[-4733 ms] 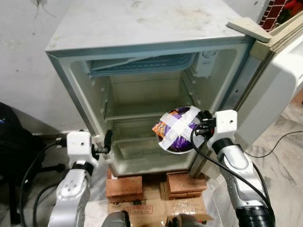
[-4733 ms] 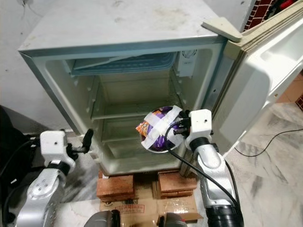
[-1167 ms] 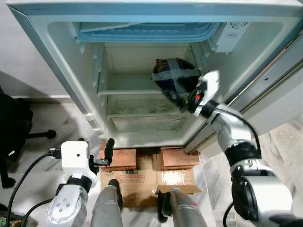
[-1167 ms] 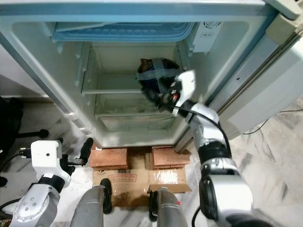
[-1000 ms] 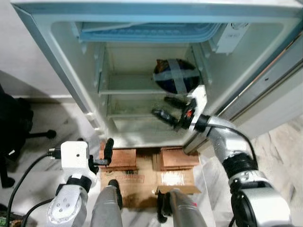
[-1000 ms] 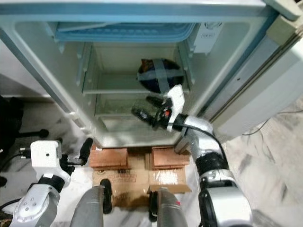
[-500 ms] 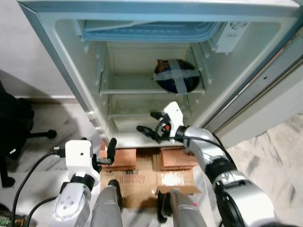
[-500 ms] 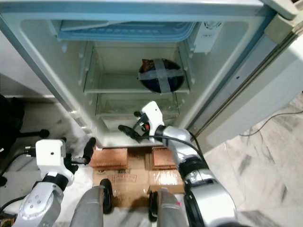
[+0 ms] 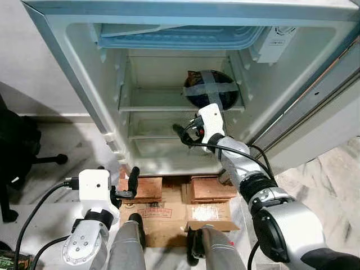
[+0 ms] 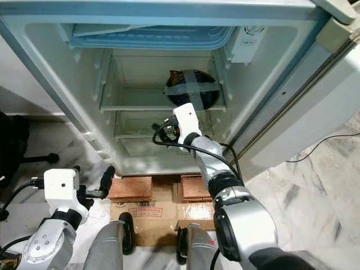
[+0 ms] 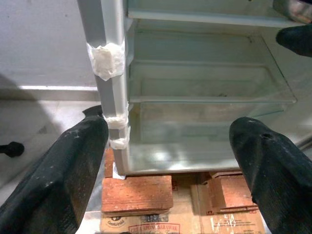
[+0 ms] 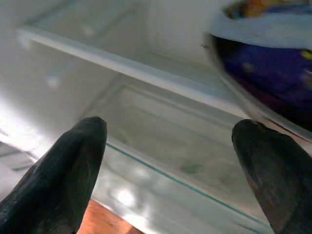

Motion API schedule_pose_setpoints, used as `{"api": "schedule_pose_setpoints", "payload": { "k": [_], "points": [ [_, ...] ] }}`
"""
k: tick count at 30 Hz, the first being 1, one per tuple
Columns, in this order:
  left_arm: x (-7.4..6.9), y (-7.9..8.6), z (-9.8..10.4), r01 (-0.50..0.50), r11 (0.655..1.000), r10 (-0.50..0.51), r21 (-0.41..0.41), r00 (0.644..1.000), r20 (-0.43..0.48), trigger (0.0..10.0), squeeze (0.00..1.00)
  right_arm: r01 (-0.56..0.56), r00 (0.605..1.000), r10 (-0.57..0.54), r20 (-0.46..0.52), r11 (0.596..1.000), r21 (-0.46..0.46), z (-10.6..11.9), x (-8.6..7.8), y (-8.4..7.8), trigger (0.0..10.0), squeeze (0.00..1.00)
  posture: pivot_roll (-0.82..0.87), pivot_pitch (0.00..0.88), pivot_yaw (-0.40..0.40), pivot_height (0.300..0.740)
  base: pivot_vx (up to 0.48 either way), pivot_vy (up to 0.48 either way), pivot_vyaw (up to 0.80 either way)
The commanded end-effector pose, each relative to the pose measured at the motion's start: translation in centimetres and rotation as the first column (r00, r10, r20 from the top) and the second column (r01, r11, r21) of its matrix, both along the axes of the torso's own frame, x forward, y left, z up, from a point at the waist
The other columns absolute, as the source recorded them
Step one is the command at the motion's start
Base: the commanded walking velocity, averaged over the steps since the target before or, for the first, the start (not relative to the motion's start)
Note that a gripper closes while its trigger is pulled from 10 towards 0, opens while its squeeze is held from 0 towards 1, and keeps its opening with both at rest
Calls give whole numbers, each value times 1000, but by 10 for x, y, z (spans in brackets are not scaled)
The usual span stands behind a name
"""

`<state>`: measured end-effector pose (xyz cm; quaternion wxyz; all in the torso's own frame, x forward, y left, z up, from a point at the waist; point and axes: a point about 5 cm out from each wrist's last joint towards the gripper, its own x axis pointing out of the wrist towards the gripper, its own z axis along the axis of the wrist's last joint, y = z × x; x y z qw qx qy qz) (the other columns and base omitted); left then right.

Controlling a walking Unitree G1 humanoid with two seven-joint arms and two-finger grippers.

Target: Restocking fridge

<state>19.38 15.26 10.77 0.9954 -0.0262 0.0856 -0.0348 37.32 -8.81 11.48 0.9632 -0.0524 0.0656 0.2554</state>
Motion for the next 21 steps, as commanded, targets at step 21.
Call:
{"api": "schedule_pose_setpoints", "payload": {
  "k": [21],
  "points": [
    [-1, 2, -2, -3, 1000, 3, 10, 1000, -15, 10000, 0, 271, 962, -272, -5, 955, 122, 21, 15, 1, 10000, 1000, 162, 251, -56, 740, 0, 0, 0]
  ]
}}
